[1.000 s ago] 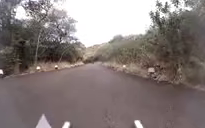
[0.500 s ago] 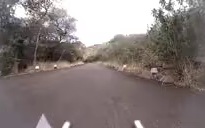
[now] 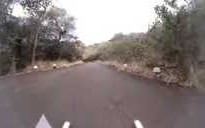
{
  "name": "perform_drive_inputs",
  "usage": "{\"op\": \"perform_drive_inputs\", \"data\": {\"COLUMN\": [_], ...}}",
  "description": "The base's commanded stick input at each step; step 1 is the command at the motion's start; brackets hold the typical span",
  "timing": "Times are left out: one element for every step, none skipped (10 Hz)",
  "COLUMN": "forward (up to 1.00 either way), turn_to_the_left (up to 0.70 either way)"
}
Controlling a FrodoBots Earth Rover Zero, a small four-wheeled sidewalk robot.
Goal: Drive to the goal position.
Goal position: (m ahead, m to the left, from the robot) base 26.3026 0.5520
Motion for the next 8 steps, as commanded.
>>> {"op": "perform_drive_inputs", "data": {"forward": [0.50,0.50,0.50,0.50,0.50,0.50,0.50,0.50], "turn_to_the_left": [0.00,0.00,0.00,0.00,0.00,0.00,0.00,0.00]}}
